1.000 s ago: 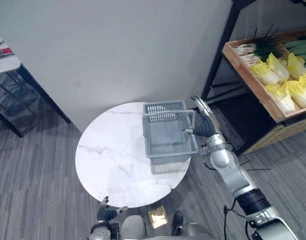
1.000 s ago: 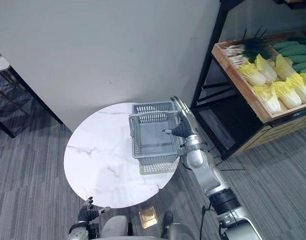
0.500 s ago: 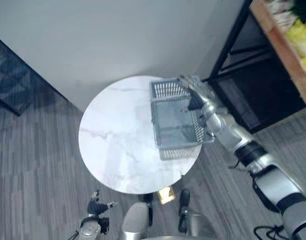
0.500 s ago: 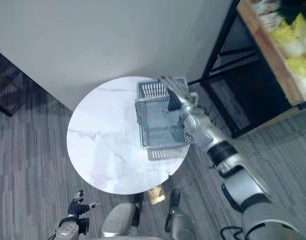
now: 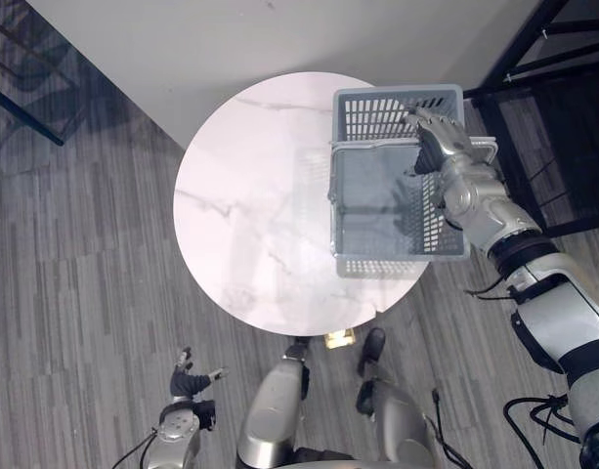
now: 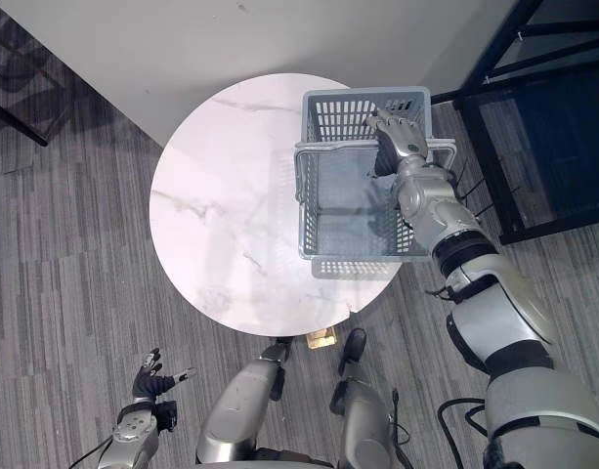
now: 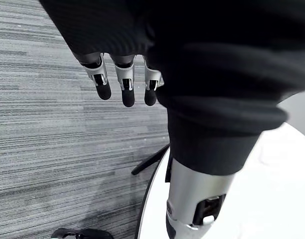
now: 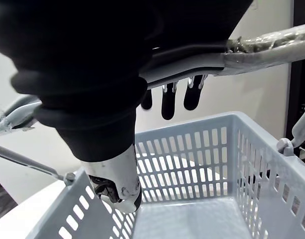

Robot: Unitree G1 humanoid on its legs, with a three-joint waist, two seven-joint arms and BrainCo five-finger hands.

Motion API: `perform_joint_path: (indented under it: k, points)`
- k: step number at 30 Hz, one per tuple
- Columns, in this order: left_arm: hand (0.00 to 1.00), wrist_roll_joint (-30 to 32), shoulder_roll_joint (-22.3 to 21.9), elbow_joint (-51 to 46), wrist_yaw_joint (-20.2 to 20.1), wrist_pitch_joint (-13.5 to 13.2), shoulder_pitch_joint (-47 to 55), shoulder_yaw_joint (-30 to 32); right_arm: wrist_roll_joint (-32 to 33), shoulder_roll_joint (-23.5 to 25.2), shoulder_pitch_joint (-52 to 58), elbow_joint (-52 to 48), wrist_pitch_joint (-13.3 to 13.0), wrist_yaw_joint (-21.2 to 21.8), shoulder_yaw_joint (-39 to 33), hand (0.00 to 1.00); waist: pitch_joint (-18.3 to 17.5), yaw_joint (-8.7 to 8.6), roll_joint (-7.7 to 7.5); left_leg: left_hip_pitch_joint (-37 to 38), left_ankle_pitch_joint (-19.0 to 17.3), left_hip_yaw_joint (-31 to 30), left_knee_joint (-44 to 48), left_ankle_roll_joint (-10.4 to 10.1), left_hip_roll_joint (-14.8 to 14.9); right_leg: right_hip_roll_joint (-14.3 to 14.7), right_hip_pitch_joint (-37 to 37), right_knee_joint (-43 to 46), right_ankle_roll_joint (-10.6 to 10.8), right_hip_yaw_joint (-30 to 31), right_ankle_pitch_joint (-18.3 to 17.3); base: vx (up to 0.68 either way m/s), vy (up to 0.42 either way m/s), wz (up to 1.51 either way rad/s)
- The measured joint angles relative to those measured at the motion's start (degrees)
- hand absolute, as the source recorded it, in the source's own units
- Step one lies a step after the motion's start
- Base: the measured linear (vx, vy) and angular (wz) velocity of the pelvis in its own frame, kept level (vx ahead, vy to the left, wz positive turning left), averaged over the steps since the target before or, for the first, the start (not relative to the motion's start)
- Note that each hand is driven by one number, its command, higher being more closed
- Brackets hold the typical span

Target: Pick vegetable in the basket

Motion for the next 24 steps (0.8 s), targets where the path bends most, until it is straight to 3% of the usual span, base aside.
perform_joint_path:
  k: [7,15,18,20,24]
  points:
    - [0.00,0.10,-0.01,-0.77,0.08,0.17,-0.83,0.03,3.07,-1.32,8.78,-11.77,1.17,-0.29,-8.64,1.00,-0.01,-0.28,-0.03,0.90,0.21,1.41,-0.67,0.02,0.11,0.05,-0.61,0.82,0.02,1.64,-0.25,-0.01,0.003,-0.11]
    - [0.00,0.40,-1.13,-3.60,-0.30,1.33,-0.12,0.81,11.60,0.57,30.79,-32.26,1.53,-1.30,-26.45,1.00,-0.42,-4.21,-0.67,6.79,0.10,3.65,-3.74,0.18,0.16,0.44,3.72,-1.58,0.80,4.13,0.31,0.05,0.018,-0.15]
    - [0.00,0.77,-1.66,-4.72,-0.88,2.07,1.48,2.69,16.77,4.03,42.51,-39.02,1.12,-1.36,-33.21,1.00,-2.20,-6.40,-2.67,8.33,-0.36,4.21,-3.94,0.16,0.16,0.52,5.20,-2.31,0.88,4.93,0.33,0.03,0.027,-0.14]
    - [0.00,0.78,-1.65,-4.74,-1.76,2.96,2.50,3.27,19.54,5.56,49.80,-40.61,1.08,-1.14,-35.89,1.00,-4.88,-6.81,-3.50,8.70,-0.81,4.52,-3.92,0.32,0.13,0.52,5.55,-2.65,1.02,5.28,0.33,0.02,0.024,-0.11]
    - [0.00,0.75,-2.24,-5.93,-2.96,3.77,5.44,6.23,24.09,9.13,60.79,-40.64,1.12,0.13,-41.52,1.00,-9.10,-8.14,-4.28,11.31,-2.08,5.54,-3.79,0.44,-0.05,0.35,7.70,-2.73,1.84,6.47,-0.28,0.03,0.029,-0.15]
